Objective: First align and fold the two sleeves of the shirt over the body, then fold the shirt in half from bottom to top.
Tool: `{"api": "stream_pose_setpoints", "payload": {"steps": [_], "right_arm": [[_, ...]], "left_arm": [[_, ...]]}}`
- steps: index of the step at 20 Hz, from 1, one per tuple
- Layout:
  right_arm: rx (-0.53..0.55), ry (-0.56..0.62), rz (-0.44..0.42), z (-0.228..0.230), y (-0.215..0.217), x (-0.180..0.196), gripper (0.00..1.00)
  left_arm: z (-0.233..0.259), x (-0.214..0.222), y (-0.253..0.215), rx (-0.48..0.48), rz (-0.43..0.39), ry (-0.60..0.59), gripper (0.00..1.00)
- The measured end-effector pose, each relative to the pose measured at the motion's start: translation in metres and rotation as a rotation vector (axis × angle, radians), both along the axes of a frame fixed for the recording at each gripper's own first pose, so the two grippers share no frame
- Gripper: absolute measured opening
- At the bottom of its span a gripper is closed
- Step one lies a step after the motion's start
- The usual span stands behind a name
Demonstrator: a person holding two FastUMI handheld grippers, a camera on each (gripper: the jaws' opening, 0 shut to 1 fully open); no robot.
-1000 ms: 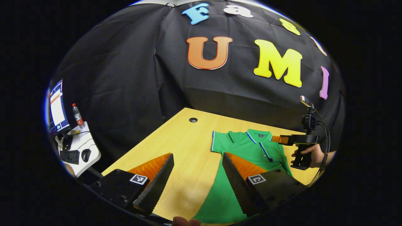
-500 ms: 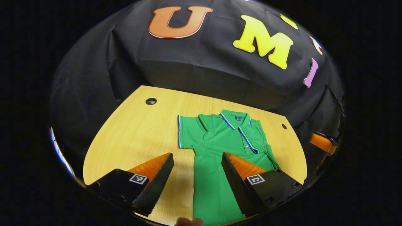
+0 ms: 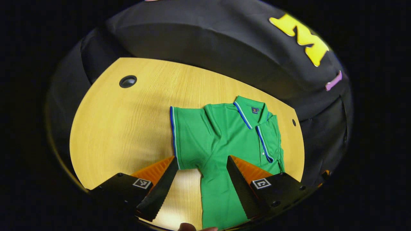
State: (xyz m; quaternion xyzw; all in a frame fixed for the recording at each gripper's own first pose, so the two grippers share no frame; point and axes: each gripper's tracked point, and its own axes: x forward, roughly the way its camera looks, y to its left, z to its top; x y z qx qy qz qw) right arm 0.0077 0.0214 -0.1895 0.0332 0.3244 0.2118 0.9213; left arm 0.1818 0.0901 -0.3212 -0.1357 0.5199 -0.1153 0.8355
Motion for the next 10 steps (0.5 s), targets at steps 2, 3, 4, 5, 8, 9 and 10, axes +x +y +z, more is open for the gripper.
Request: {"api": "stream_pose_setpoints", "payload": {"steps": [2, 3, 4, 5, 8, 9, 10], "right_arm": [[0.052, 0.046, -0.016, -0.002, 0.006, -0.007, 0.96], [0.066, 0.054, -0.026, -0.002, 0.006, -0.008, 0.96], [0.067, 0.057, -0.032, -0.004, 0.003, -0.007, 0.96], [0.063, 0.060, -0.038, -0.006, 0.000, -0.009, 0.96], [0.074, 0.091, -0.074, -0.013, -0.010, -0.009, 0.96], [0.082, 0.102, -0.097, -0.015, -0.015, -0.006, 0.96], [0.089, 0.108, -0.118, -0.016, -0.021, -0.004, 0.96]], "left_arm": [[-0.014, 0.013, 0.018, 0.034, 0.004, 0.058, 0.95], [-0.019, 0.018, 0.022, 0.041, 0.006, 0.084, 1.00], [-0.025, 0.021, 0.024, 0.040, 0.011, 0.107, 0.93], [-0.028, 0.022, 0.023, 0.026, 0.020, 0.132, 0.92], [-0.037, 0.025, 0.023, 0.011, 0.030, 0.167, 0.89], [-0.040, 0.027, 0.024, 0.022, 0.026, 0.172, 0.89], [-0.042, 0.027, 0.020, 0.017, 0.023, 0.177, 0.88]]}}
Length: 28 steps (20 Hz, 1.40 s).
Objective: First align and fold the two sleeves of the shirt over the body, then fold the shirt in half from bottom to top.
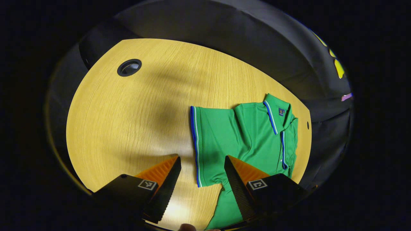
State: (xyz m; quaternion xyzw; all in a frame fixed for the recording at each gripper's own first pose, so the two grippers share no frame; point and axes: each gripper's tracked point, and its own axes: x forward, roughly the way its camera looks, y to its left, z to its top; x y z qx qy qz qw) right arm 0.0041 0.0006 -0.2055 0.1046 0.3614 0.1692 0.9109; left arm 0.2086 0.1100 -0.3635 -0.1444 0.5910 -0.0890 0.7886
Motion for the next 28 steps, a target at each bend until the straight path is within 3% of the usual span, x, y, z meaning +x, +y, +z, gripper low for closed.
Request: {"api": "stream_pose_setpoints", "payload": {"steps": [5, 7, 8, 9, 11, 14, 19, 20, 21, 24, 25, 26, 28], "right_arm": [[0.020, 0.007, -0.104, 0.000, -0.024, 0.012, 0.95], [0.018, 0.008, -0.129, 0.000, -0.032, 0.012, 0.95], [0.020, 0.016, -0.138, -0.003, -0.033, 0.011, 0.95], [0.026, 0.023, -0.146, -0.005, -0.034, 0.010, 0.95], [0.031, 0.030, -0.158, -0.007, -0.036, 0.009, 0.95], [0.030, 0.032, -0.171, -0.010, -0.040, 0.007, 0.95], [0.034, -0.016, -0.226, 0.003, -0.053, 0.012, 0.95], [0.030, -0.018, -0.234, 0.002, -0.056, 0.012, 0.89], [0.023, -0.019, -0.249, 0.003, -0.059, 0.012, 0.96], [0.013, -0.027, -0.276, 0.005, -0.067, 0.006, 0.96], [0.016, -0.027, -0.275, 0.005, -0.068, 0.004, 0.89], [0.019, -0.022, -0.272, 0.005, -0.068, 0.000, 0.96], [0.026, -0.024, -0.271, 0.006, -0.070, -0.006, 0.96]], "left_arm": [[-0.005, 0.006, -0.021, 0.021, -0.033, -0.007, 0.84], [-0.009, 0.006, -0.019, 0.084, -0.054, 0.002, 0.80], [-0.012, 0.006, -0.019, 0.108, -0.062, 0.004, 0.58], [-0.016, 0.006, -0.014, 0.144, -0.058, 0.007, 0.55], [-0.016, 0.009, -0.011, 0.158, -0.041, 0.003, 0.15], [-0.014, 0.005, -0.016, 0.123, -0.025, 0.021, 0.04], [0.012, 0.009, -0.036, 0.093, -0.083, -0.039, 0.03], [0.017, 0.006, -0.040, 0.090, -0.089, -0.046, 0.03], [0.024, 0.006, -0.044, 0.080, -0.089, -0.050, 0.03], [0.044, 0.000, -0.062, 0.066, -0.096, -0.071, 0.03], [0.050, -0.002, -0.070, 0.065, -0.107, -0.081, 0.03], [0.056, -0.004, -0.079, 0.062, -0.122, -0.087, 0.03], [0.063, -0.009, -0.094, 0.076, -0.143, -0.088, 0.03]]}}
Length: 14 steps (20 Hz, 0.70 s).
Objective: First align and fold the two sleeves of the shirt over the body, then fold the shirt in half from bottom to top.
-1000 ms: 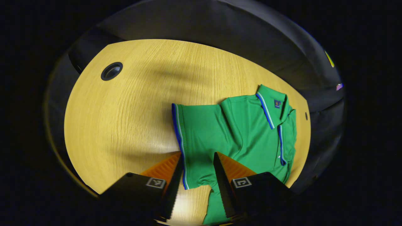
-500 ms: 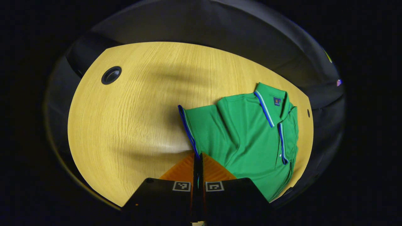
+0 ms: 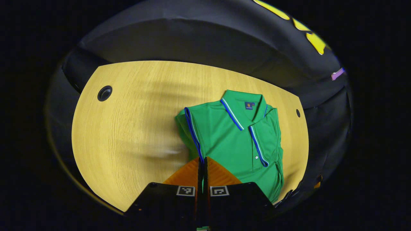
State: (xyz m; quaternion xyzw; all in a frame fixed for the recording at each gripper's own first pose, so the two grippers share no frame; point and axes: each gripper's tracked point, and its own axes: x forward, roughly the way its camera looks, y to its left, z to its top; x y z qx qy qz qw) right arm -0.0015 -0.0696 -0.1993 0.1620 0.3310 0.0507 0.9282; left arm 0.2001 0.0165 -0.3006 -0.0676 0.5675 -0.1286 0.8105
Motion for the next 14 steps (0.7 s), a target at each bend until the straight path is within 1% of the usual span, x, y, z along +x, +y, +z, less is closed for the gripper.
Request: {"api": "stream_pose_setpoints", "payload": {"steps": [2, 4, 6, 8, 11, 13, 14], "right_arm": [[0.008, -0.001, 0.003, 0.003, -0.001, -0.006, 0.96], [-0.012, -0.018, 0.006, 0.005, -0.008, -0.011, 0.96], [-0.028, -0.035, -0.005, 0.010, -0.016, -0.013, 0.96], [-0.028, -0.029, -0.017, 0.008, -0.022, -0.021, 0.96], [-0.042, -0.018, -0.036, 0.004, -0.033, -0.028, 0.96], [-0.043, -0.013, -0.044, 0.003, -0.035, -0.029, 0.96], [-0.046, -0.012, -0.044, 0.002, -0.035, -0.031, 0.96]], "left_arm": [[0.003, -0.002, -0.016, 0.011, -0.003, 0.001, 0.03], [0.002, -0.006, -0.038, 0.005, -0.010, 0.013, 0.03], [-0.007, -0.008, -0.060, 0.007, -0.016, 0.027, 0.03], [-0.020, -0.005, -0.082, 0.001, -0.008, 0.031, 0.03], [-0.038, -0.011, -0.110, -0.017, 0.002, 0.072, 0.04], [-0.043, -0.010, -0.114, -0.004, 0.013, 0.073, 0.09], [-0.043, -0.009, -0.116, -0.005, 0.017, 0.066, 0.14]]}}
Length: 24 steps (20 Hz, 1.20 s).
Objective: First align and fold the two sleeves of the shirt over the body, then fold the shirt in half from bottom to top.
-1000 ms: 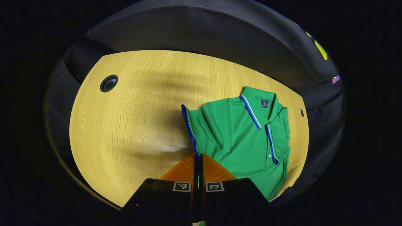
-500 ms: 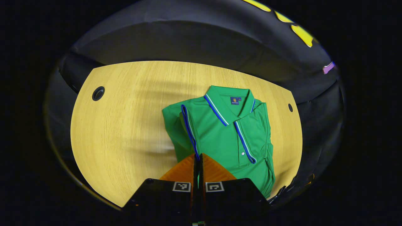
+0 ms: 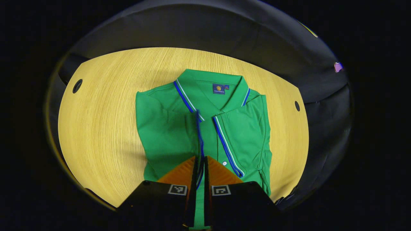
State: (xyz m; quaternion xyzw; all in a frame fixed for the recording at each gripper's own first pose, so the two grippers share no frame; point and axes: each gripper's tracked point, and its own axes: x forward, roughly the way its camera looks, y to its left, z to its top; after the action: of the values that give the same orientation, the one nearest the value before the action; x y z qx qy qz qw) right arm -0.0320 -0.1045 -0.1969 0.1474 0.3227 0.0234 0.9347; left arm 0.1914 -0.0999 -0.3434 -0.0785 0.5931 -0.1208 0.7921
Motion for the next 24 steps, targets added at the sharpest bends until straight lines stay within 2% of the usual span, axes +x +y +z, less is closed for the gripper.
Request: {"api": "stream_pose_setpoints", "payload": {"steps": [2, 4, 8, 9, 10, 11, 12, 15, 17, 18, 19, 21, 22, 23, 24], "right_arm": [[-0.003, 0.002, 0.007, 0.000, 0.003, -0.001, 0.96], [-0.014, 0.000, 0.025, 0.000, 0.009, 0.001, 0.96], [-0.042, -0.010, 0.076, 0.001, 0.025, 0.010, 0.96], [-0.058, 0.000, 0.084, -0.003, 0.028, 0.012, 0.96], [-0.067, 0.006, 0.097, -0.007, 0.030, 0.013, 0.96], [-0.072, 0.014, 0.111, -0.010, 0.034, 0.013, 0.96], [-0.079, 0.019, 0.123, -0.013, 0.039, 0.013, 0.96], [-0.107, 0.025, 0.171, -0.018, 0.048, 0.010, 0.93], [-0.124, 0.016, 0.212, -0.019, 0.055, 0.007, 0.93], [-0.140, 0.017, 0.231, -0.023, 0.055, 0.004, 0.98], [-0.154, 0.023, 0.250, -0.027, 0.056, 0.000, 0.93], [-0.170, 0.058, 0.289, -0.041, 0.054, -0.013, 0.93], [-0.179, 0.080, 0.308, -0.050, 0.052, -0.021, 0.98], [-0.193, 0.108, 0.321, -0.061, 0.046, -0.031, 0.93], [-0.201, 0.138, 0.327, -0.071, 0.041, -0.041, 0.98]], "left_arm": [[0.005, 0.001, 0.001, -0.001, 0.007, -0.014, 0.26], [0.011, -0.001, 0.009, 0.010, 0.025, -0.037, 0.63], [0.040, -0.019, 0.031, 0.002, 0.045, -0.144, 0.68], [0.049, -0.029, 0.040, 0.011, 0.042, -0.166, 0.72], [0.055, -0.040, 0.049, 0.022, 0.038, -0.188, 0.88], [0.061, -0.055, 0.055, 0.018, 0.031, -0.203, 0.95], [0.068, -0.070, 0.058, 0.007, 0.031, -0.216, 0.98], [0.088, -0.115, 0.073, -0.022, 0.058, -0.251, 0.97], [0.092, -0.143, 0.090, -0.007, 0.066, -0.277, 0.97], [0.089, -0.159, 0.098, 0.013, 0.062, -0.286, 0.97], [0.085, -0.176, 0.107, 0.027, 0.055, -0.287, 0.98], [0.076, -0.214, 0.117, 0.037, 0.038, -0.274, 0.97], [0.070, -0.233, 0.119, 0.025, 0.027, -0.266, 0.97], [0.063, -0.257, 0.121, 0.006, 0.016, -0.246, 0.98], [0.058, -0.276, 0.125, -0.003, 0.009, -0.229, 0.98]]}}
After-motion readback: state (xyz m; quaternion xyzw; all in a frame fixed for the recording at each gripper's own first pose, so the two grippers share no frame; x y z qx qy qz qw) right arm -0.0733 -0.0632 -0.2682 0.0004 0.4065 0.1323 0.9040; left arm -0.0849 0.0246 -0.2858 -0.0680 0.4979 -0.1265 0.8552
